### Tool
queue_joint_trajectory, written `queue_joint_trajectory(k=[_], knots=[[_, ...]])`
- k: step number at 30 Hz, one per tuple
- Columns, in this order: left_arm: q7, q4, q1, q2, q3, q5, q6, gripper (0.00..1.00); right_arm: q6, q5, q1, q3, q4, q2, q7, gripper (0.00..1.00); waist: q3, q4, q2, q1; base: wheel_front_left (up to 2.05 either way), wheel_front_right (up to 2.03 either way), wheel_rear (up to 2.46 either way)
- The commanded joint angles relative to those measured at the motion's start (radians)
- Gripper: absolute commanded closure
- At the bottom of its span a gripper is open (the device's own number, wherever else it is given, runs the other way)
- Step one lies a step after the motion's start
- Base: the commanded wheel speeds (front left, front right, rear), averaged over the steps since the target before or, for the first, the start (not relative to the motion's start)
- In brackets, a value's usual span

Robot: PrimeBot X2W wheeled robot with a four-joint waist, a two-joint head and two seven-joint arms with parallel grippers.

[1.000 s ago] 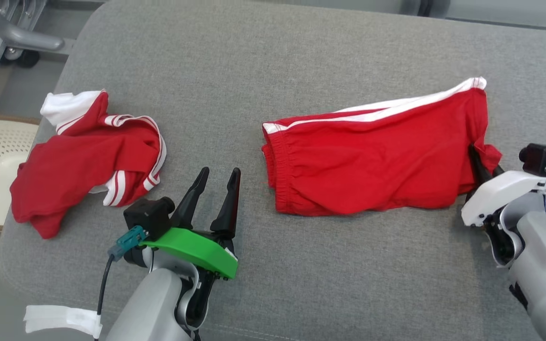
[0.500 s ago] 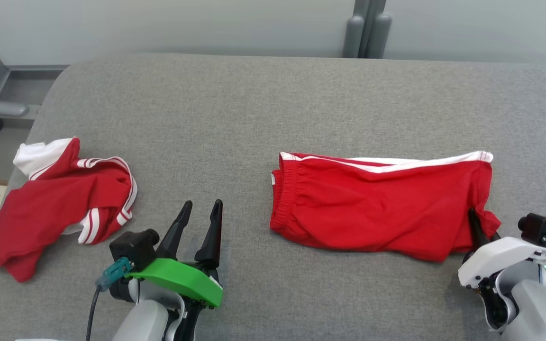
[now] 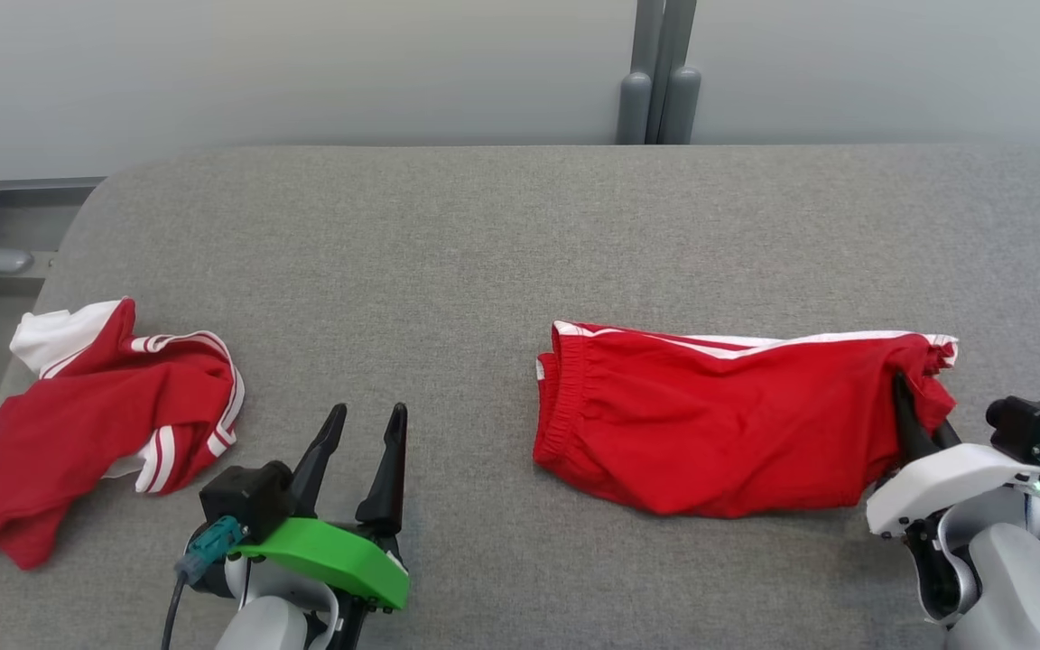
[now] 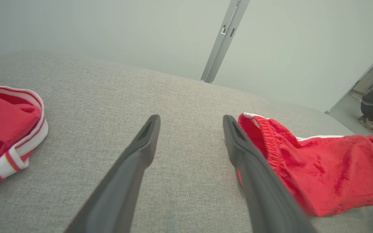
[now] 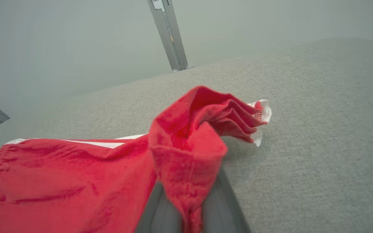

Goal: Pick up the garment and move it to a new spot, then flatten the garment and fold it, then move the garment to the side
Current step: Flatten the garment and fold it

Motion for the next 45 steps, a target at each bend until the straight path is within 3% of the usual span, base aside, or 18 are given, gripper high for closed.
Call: queue_joint_trajectory(k=[1,12,19,28,29,30,31,36,40,45], knots=[[-0.001,-0.006,0.011,0.000,0.010,0.009,0.002,0.00,-0.001,-0.015,0.006,0.009,-0.019,0.002,0.000,1.00,0.003,0.006,-0.0001,0.0001,0.00,0.00,0.00],[-0.001,-0.011,0.041,-0.019,0.103,0.156,0.002,0.00,-0.001,-0.049,-0.022,0.226,-0.161,0.029,0.000,1.00,0.005,0.066,-0.0001,0.0001,0.00,0.00,0.00],[-0.001,0.003,0.061,-0.025,0.109,0.176,0.002,0.00,-0.001,-0.030,-0.068,0.368,-0.136,0.045,0.000,1.00,0.009,0.124,-0.0001,0.0001,0.00,0.00,0.00],[-0.001,0.027,0.065,-0.027,0.092,0.193,0.002,0.00,-0.001,-0.005,-0.075,0.446,-0.036,0.075,0.000,1.00,0.015,0.189,-0.0001,0.0001,0.00,0.00,0.00],[-0.001,0.030,0.066,-0.027,0.091,0.193,0.002,0.00,-0.001,0.001,-0.073,0.452,-0.017,0.079,0.000,0.93,0.015,0.192,-0.0001,0.0001,0.00,0.00,0.00],[-0.001,0.032,0.066,-0.027,0.092,0.192,0.002,0.00,-0.001,0.004,-0.074,0.454,-0.002,0.081,0.000,0.59,0.015,0.193,-0.0001,0.0001,0.00,0.00,0.00],[-0.001,0.034,0.066,-0.027,0.094,0.192,0.002,0.00,-0.001,0.006,-0.078,0.457,0.013,0.082,0.000,0.00,0.015,0.194,-0.0001,0.0001,0.00,0.00,0.00],[-0.001,0.036,0.069,-0.028,0.105,0.195,0.002,0.00,-0.001,0.036,-0.082,0.467,-0.003,0.093,0.000,0.00,0.017,0.185,-0.0001,0.0001,0.00,0.00,0.00],[-0.001,0.032,0.077,-0.027,0.122,0.201,0.002,0.00,-0.001,0.066,-0.055,0.462,-0.093,0.081,0.000,0.00,0.013,0.164,-0.0001,0.0001,0.00,0.00,0.00],[-0.001,0.024,0.079,-0.028,0.123,0.204,0.002,0.00,-0.001,0.088,0.007,0.326,-0.188,0.052,0.000,0.00,0.009,0.147,-0.0001,0.0001,0.00,0.00,0.00]])
